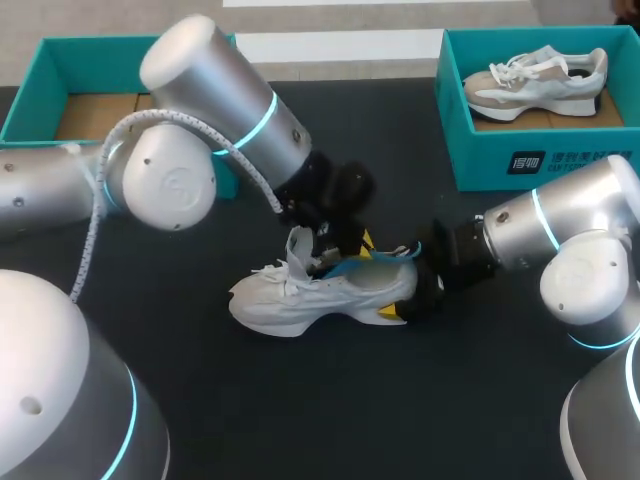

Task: Take the shoe out of the shoebox, open the shoe tongue, remove and reinsert the insole, then place the shoe into the shoebox

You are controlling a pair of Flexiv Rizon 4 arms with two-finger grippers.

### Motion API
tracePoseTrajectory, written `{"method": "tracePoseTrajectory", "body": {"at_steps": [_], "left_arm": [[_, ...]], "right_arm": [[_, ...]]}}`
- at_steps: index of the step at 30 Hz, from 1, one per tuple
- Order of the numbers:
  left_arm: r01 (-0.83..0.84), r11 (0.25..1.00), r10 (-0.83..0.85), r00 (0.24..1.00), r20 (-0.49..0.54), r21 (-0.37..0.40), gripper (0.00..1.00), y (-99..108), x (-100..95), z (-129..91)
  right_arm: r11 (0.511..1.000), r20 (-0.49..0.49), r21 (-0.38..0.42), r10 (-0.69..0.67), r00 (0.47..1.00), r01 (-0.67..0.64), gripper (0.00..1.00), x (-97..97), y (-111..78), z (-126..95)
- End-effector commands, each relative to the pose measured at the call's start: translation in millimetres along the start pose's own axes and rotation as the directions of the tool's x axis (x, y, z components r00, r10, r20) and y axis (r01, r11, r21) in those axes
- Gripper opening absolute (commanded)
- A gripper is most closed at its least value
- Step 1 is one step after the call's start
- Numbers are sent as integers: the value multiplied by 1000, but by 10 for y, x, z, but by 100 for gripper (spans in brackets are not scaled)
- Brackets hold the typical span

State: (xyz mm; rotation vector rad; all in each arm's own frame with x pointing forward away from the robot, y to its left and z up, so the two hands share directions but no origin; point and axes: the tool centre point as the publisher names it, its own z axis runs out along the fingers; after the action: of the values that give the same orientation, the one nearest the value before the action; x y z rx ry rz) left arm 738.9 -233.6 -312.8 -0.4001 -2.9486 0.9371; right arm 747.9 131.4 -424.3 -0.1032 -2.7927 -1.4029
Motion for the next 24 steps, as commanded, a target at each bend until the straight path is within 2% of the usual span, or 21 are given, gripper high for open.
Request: {"method": "tracePoseTrajectory", "body": {"at_steps": [1, 3, 12, 13, 19, 22, 24], "left_arm": [[-17, 1000, 17, 999, 32, 3, 43, 2, 19, 100], [-29, 999, 28, 998, 52, 15, 48, 9, 42, 84], [-65, 998, 63, 991, 115, 17, 51, 41, 167, -1], [-66, 998, 64, 991, 118, 18, 54, 48, 180, -7], [-70, 997, 67, 985, 158, 13, 59, 70, 257, -44], [-58, 998, 56, 980, 192, 5, 67, 62, 271, -24], [-33, 999, 29, 975, 218, 12, 67, 51, 279, -3]], "right_arm": [[1000, 0, 2, 1, 1000, -1, 0, -26, -39, 125], [1000, 0, 2, 1, 1000, -1, 0, -26, -39, 125], [1000, 0, 2, 1, 1000, -1, 0, -26, -39, 125], [1000, 0, 2, 1, 1000, -1, 0, -26, -39, 125], [1000, 0, 2, 1, 1000, -1, 0, -26, -39, 125], [1000, 0, 2, 1, 1000, -1, 0, -26, -39, 125], [1000, 0, 2, 1, 1000, -1, 0, -26, -39, 125]]}}
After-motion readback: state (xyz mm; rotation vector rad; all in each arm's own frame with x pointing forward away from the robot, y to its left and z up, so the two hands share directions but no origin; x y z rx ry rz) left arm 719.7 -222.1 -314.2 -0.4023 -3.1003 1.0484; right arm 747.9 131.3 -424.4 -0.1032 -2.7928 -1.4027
